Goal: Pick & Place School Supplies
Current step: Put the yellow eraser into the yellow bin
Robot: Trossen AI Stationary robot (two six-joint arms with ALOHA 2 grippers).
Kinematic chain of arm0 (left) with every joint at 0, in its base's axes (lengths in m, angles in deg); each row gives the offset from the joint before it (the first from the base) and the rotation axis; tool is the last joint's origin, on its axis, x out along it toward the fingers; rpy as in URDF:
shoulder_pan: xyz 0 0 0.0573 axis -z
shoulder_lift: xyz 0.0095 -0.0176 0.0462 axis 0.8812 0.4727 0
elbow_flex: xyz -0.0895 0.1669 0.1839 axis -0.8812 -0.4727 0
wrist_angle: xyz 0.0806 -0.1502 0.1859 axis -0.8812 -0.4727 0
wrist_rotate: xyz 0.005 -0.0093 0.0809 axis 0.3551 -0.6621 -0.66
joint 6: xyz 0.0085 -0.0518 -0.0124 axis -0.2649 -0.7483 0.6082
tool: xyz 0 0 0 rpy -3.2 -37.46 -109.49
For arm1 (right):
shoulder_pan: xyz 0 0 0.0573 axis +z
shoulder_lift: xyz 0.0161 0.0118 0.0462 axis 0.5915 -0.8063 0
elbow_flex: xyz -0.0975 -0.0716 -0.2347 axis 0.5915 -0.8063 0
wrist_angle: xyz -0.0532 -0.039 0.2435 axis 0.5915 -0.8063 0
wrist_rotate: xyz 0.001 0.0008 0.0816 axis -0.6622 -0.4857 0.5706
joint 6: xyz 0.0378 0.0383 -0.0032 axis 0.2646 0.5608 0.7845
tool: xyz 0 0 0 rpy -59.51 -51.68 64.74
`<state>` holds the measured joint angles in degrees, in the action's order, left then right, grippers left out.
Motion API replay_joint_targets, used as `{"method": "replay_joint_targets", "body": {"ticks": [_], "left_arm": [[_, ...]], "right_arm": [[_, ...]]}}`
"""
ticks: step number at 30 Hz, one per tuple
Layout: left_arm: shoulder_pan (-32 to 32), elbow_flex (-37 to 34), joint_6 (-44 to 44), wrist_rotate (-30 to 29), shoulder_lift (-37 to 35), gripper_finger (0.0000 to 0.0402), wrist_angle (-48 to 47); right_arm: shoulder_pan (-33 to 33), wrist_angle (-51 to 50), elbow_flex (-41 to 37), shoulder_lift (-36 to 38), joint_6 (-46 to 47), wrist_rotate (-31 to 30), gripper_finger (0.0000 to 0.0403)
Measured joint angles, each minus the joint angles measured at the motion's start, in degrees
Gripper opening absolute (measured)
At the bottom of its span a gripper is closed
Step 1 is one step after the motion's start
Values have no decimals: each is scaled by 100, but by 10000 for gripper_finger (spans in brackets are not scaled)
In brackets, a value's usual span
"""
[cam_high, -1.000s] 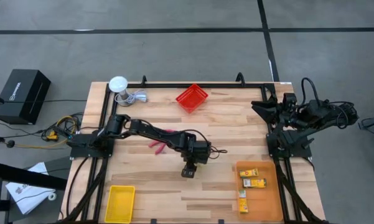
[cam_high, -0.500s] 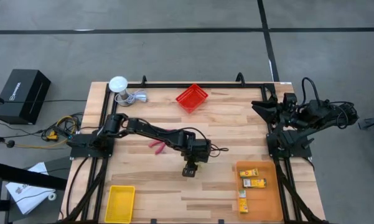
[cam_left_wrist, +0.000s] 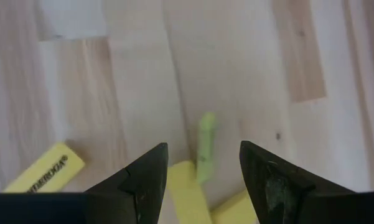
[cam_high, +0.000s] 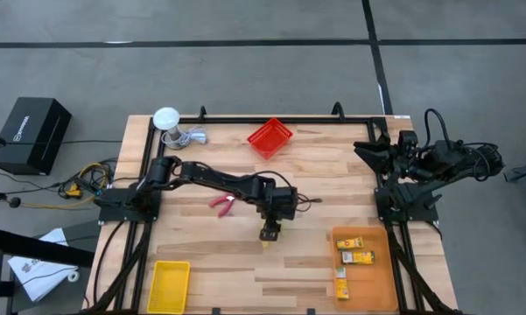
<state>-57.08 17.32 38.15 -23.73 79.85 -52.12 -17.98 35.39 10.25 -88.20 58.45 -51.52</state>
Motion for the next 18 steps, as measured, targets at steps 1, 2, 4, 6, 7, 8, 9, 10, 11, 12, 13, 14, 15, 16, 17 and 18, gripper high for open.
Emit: {"method": "replay_joint_targets", "body": {"ticks": [1,2,4,6,7,8,9,10,11,12,13,14,15,16,17,18], "left_arm": [[-21,-6,-2,51,12,195,-26],[-42,-22,2,96,14,195,-29],[-45,-25,4,146,53,195,86],[-19,-28,2,209,67,195,25],[-5,-28,3,270,68,195,42],[14,-27,2,289,68,195,67],[31,-26,2,287,68,195,75],[43,-26,4,288,68,195,72],[59,-26,2,284,68,195,70],[61,-26,2,284,68,195,79],[61,-26,2,285,68,195,100],[61,-26,2,285,68,195,109],[59,-26,3,285,68,195,107],[57,-26,2,285,68,195,110],[46,-26,4,285,68,195,121],[36,-26,3,287,81,195,138]], "right_arm": [[0,0,0,0,4,0,127],[0,6,0,0,4,0,127],[0,23,0,0,4,0,127],[0,59,0,0,4,0,127],[0,65,2,0,4,0,127],[0,61,2,0,4,0,127],[0,61,2,0,4,0,127],[0,61,2,0,4,0,127],[0,61,2,0,4,0,127],[0,61,1,0,4,0,127],[0,61,2,0,4,0,127],[0,61,2,0,4,0,127],[0,61,2,0,4,0,127],[0,61,2,0,4,0,127],[0,61,2,0,4,0,127],[0,61,2,0,4,0,127]]}}
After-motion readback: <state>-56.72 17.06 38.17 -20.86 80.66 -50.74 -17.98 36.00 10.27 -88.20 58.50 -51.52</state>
